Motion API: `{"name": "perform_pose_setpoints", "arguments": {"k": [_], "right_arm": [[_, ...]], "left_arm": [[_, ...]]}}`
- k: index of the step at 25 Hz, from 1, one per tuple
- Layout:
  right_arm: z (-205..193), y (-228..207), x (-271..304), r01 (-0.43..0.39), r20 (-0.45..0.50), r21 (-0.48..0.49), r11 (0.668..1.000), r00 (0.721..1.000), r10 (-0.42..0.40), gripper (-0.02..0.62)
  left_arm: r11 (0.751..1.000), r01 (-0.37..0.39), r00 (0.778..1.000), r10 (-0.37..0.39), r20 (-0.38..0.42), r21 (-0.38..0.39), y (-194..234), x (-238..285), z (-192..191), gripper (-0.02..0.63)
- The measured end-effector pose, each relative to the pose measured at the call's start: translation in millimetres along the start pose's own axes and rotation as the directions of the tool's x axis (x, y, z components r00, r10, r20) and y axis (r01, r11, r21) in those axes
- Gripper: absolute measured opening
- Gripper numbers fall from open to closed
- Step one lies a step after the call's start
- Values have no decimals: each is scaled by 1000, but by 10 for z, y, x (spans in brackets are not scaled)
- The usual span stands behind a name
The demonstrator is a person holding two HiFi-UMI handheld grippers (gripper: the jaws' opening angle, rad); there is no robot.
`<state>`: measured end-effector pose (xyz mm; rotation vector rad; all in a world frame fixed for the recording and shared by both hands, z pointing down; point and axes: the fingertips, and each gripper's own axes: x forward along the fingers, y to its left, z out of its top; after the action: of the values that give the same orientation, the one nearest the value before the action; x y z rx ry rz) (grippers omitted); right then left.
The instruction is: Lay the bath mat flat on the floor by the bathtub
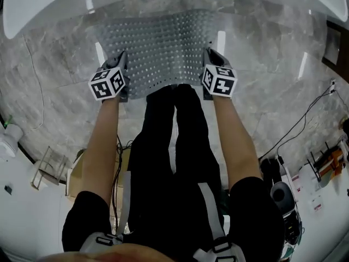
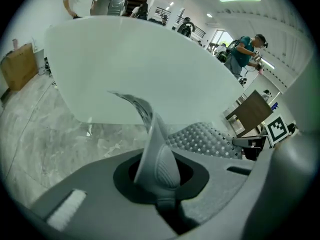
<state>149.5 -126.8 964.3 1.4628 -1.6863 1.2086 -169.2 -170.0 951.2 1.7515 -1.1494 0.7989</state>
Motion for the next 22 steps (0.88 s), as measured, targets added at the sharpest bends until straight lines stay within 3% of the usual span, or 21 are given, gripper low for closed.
{"name": "perform_pose_setpoints", "arguments": {"k": [4, 10, 15, 22], "right_arm": [[-261, -348, 831, 18, -9, -7, 1000, 1000, -18, 46], [-507, -803, 1742, 45, 18, 44, 998, 999, -46, 46], [-694, -1266, 2212, 139, -23, 107, 985, 990, -137, 48], [-1082, -1867, 2574, 259, -161, 35, 965, 955, -250, 67]], "left_arm": [[1000, 2, 1000, -2, -13, 5, 262, 822, -153, 26], [996, -4, 1000, 6, -19, 89, 612, 1858, -317, 26], [997, -67, 997, 68, -43, 32, 1030, 2303, -500, 27], [984, -176, 970, 177, -168, 25, 1714, 2629, -862, 55]]}}
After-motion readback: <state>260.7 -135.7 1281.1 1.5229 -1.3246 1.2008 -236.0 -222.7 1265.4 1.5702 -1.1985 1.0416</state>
